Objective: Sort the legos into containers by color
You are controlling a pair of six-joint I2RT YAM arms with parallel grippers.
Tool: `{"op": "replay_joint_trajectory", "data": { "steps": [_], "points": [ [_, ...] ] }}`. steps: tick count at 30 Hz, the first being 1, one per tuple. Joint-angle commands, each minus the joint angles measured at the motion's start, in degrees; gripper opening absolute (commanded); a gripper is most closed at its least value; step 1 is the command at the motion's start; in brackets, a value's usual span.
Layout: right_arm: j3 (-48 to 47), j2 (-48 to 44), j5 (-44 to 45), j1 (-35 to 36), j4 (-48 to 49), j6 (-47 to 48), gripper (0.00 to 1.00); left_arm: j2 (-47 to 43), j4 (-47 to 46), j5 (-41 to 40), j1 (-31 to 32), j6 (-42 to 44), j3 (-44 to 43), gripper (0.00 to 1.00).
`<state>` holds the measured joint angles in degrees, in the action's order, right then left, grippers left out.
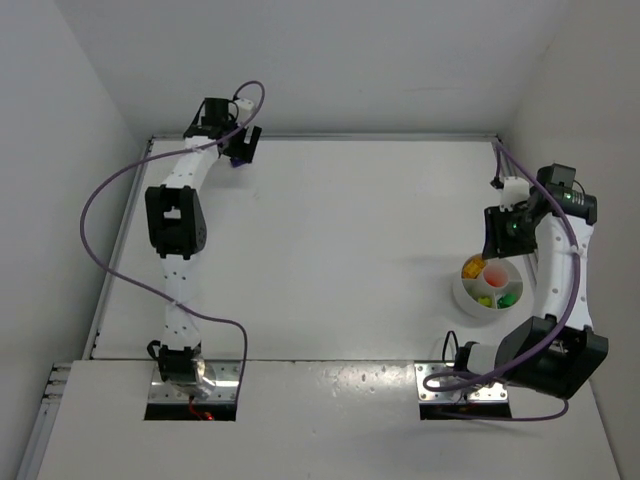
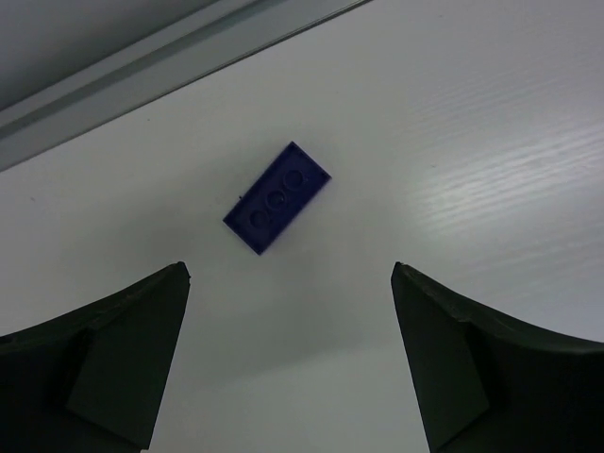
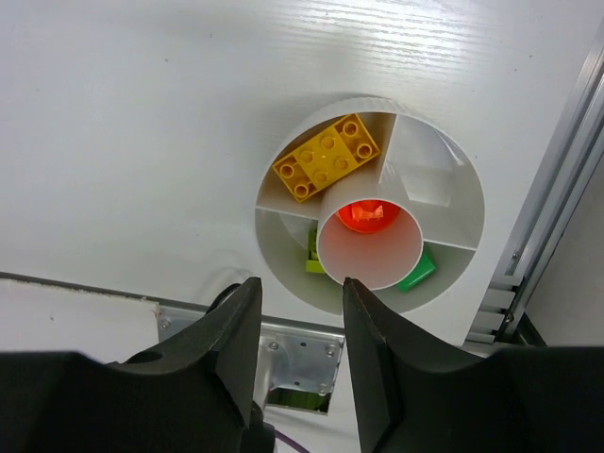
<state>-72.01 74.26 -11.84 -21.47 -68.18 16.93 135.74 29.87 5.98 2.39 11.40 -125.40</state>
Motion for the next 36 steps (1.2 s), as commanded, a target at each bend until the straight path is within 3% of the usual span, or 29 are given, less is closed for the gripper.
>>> {"op": "replay_joint_trajectory", "data": {
  "steps": [1, 6, 9, 24, 29, 36],
  "points": [
    [-0.06, -1.22, -2.4, -0.32, 0.07, -0.93, 0.41, 5.66, -1.91, -2.73, -1.07, 5.56, -8.27, 0.94],
    [-0.06, -0.69, -2.93, -0.32, 0.07, -0.93, 0.41, 9.61, -11.75, -1.86, -3.53, 7.86, -8.18, 0.99],
    [-0.06, -0.17, -2.93, -0.32, 0.07, -0.93, 0.41, 13.48, -11.76, 2.19, -4.93, 4.79, -13.35, 0.99],
    [-1.21, 2.03, -2.93, -0.32, 0.07, -0.93, 0.41, 17.28, -11.76, 20.38, -5.47, 2.49, -10.83, 0.99],
    [-0.68, 2.03, -2.93, -0.32, 0.07, -0.93, 0.41, 17.28, -9.48, 20.48, -4.94, 3.71, -9.43, 0.99],
    [-1.21, 2.56, -2.93, -0.32, 0.07, -0.93, 0.41, 14.64, -9.48, 19.96, -3.19, 6.96, -6.0, 0.88]
  ]
}}
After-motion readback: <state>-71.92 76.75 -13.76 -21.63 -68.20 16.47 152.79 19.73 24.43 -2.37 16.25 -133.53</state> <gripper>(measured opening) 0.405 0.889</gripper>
